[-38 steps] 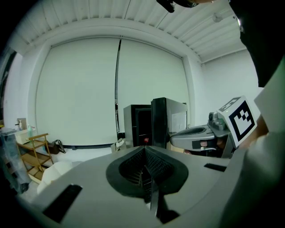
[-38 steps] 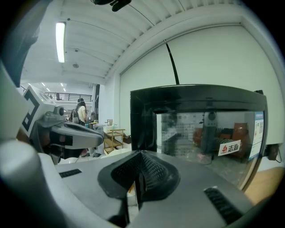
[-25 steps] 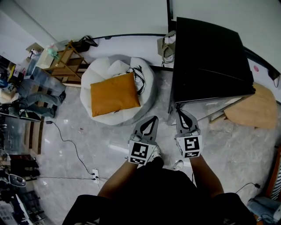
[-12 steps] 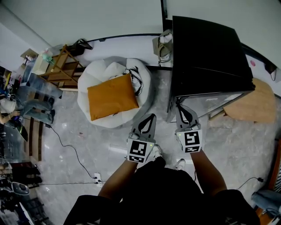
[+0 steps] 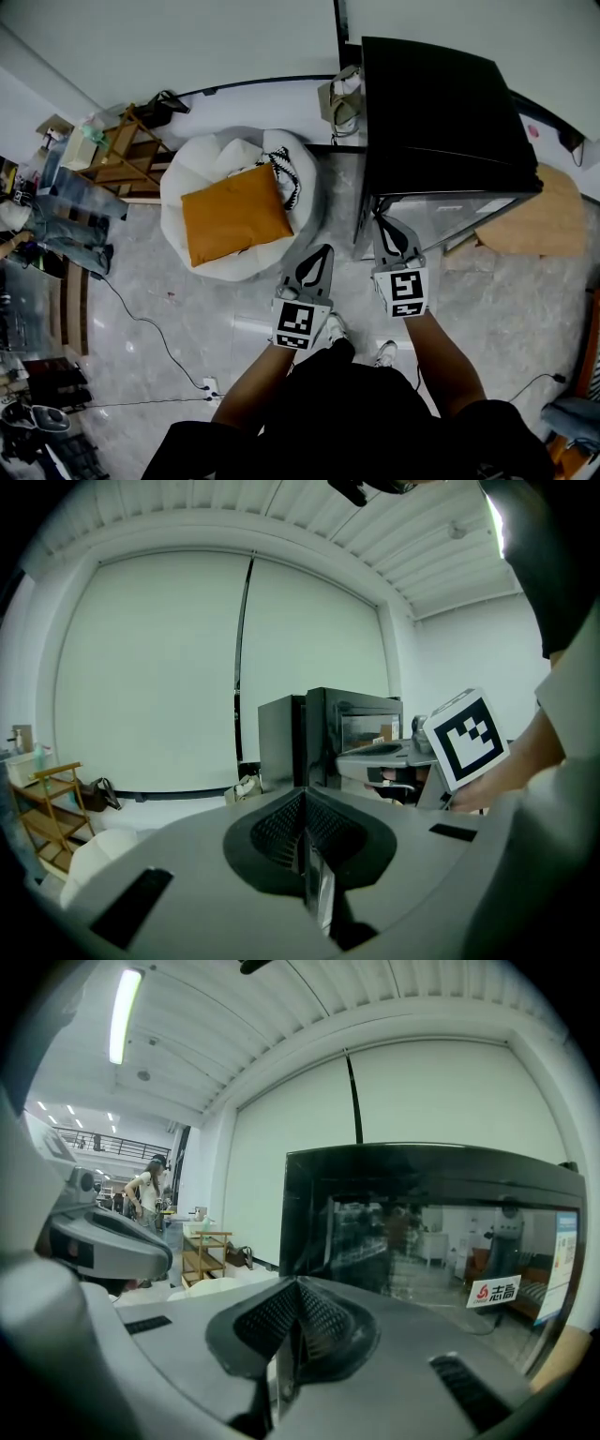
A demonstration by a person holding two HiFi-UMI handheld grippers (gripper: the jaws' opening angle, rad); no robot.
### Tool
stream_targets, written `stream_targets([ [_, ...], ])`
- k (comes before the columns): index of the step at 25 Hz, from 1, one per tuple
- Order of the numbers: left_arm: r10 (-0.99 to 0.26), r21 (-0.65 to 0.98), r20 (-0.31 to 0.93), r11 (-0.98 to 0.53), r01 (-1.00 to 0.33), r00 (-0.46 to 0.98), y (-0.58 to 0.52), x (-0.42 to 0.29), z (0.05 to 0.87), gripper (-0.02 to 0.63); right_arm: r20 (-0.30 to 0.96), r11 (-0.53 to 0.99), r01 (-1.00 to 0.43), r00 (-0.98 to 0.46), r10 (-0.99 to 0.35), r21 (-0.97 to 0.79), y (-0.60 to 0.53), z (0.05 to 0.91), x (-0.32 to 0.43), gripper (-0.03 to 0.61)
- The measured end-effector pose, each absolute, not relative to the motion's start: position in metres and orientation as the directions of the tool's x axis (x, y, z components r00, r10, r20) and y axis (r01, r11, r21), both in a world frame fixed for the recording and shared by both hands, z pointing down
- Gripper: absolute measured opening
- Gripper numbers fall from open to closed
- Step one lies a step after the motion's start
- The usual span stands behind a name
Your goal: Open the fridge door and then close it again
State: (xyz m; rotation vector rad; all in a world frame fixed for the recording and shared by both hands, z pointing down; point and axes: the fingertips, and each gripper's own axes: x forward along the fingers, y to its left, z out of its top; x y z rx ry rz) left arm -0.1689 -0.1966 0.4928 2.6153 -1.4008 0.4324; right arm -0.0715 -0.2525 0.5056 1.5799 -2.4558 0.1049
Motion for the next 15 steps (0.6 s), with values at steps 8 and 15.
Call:
stream_targets([
  [8, -0.785, 0.001, 0.324, -0.558, -0.83, 0.528, -0.197, -0.175, 0.499, 0.021, 0.225, 0.412, -0.908, -0.386, -0.895, 0.078, -0.27, 0.507, -0.072, 0.018],
  [15, -0.786, -0.002, 0.316, -0.561, -0.828, 0.531, -0.202, -0.182, 0.496, 0.021, 0.235, 0.38, -0.923, -0.356, -0.904, 0.066, -0.29, 0.509, -0.07, 0.018],
])
